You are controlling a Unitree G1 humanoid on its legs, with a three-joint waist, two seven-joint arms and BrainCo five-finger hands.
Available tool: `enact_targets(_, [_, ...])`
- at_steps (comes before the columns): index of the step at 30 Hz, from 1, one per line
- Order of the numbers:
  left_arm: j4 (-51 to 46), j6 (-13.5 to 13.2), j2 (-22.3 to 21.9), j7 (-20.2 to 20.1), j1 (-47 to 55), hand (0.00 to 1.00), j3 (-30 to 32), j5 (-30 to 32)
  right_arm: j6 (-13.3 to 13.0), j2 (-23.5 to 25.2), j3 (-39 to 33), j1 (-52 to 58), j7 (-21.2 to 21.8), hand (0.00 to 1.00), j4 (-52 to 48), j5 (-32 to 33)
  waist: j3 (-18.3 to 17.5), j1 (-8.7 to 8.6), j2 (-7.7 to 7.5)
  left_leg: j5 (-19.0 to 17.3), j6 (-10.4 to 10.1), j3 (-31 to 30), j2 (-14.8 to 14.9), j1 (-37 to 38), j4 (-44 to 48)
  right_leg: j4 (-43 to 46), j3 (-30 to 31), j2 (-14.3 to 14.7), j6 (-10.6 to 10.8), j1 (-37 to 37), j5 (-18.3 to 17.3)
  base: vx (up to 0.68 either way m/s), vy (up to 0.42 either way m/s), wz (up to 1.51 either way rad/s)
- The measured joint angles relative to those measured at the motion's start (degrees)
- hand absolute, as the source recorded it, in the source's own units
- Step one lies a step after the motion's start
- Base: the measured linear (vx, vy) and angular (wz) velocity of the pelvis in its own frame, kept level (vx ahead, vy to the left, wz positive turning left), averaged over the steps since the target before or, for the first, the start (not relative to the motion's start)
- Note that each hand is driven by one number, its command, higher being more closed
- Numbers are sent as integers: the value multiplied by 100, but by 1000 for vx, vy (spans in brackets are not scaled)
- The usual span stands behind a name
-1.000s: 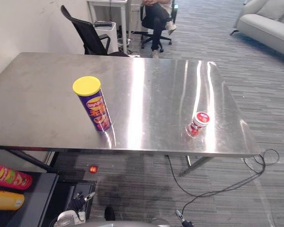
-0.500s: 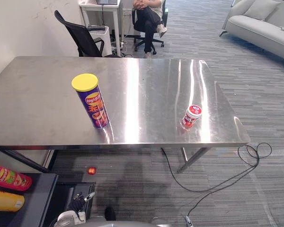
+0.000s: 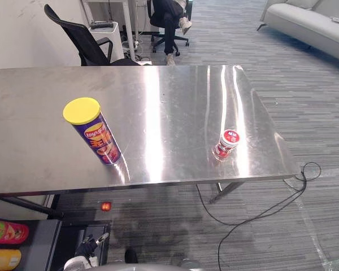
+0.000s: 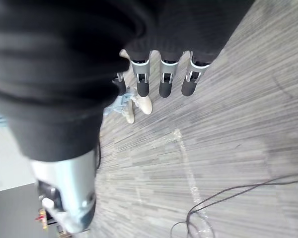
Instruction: Put the gum and the chips on the shelf.
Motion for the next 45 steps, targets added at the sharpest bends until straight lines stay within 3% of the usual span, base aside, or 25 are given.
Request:
enact_targets(4, [5,-1,1,11,25,0,-76,4,-95,-37,288,-159,-221,0,-212,-12,-113,-13,-68,-24,18,-1,-22,0,-1,2,-1,-20,-1,-8,1,-21,2,-2])
enact_targets(9, [6,-4,-96,25,106,0,-269,7,-248,-33,1031,-338,-532,0,-1631,-222,-203,-123,94,-37,29,-4,-69,-20,-1,-5,15,-144,-8,-67,68,-73,42,-7])
enact_targets(11, [2,-4,-131,36,124,0,-341,7,-393,-32,1227,-360,-716,0,-2296,-528,-230,-123,150,-15,64,-2,-127,-42,-35,-40,-2,-188,-7,-90,62,-103,33,-7])
enact_targets(14, [5,-2,-146,35,150,0,-501,8,-411,-31,1457,-316,-881,0,-3031,-880,-254,-145,278,5,92,-23,-157,-60,-38,-86,-48,-230,-17,-96,48,-93,43,2])
enact_targets(21, [-233,-5,-173,23,297,0,-617,9,-407,-59,2007,-345,-945,0,-4315,-1694,-278,-138,299,91,144,-300,-216,-204,-32,-105,-319,-261,29,-99,79,-20,16,19])
enact_targets(26, [-395,-8,-176,-15,376,0,-622,7,-348,-519,2642,-554,-610,0,-4675,-2203,-272,-127,278,121,190,-338,-258,-223,-2,-107,-340,-265,91,-91,126,61,1,3])
enact_targets(35, [-477,-64,-173,-143,413,0,-625,5,-319,-1434,4004,-679,173,0,-5542,-2550,-229,-134,233,121,190,-362,-265,-220,-36,-108,-344,-273,95,-97,126,20,-2,-1])
enact_targets(45, [-667,-178,-167,-253,476,0,-722,-4,-369,-1806,4993,-848,802,0,-6241,-2546,-91,-140,201,128,202,-376,-325,-323,-37,-93,-349,-341,115,-215,137,2,10,0])
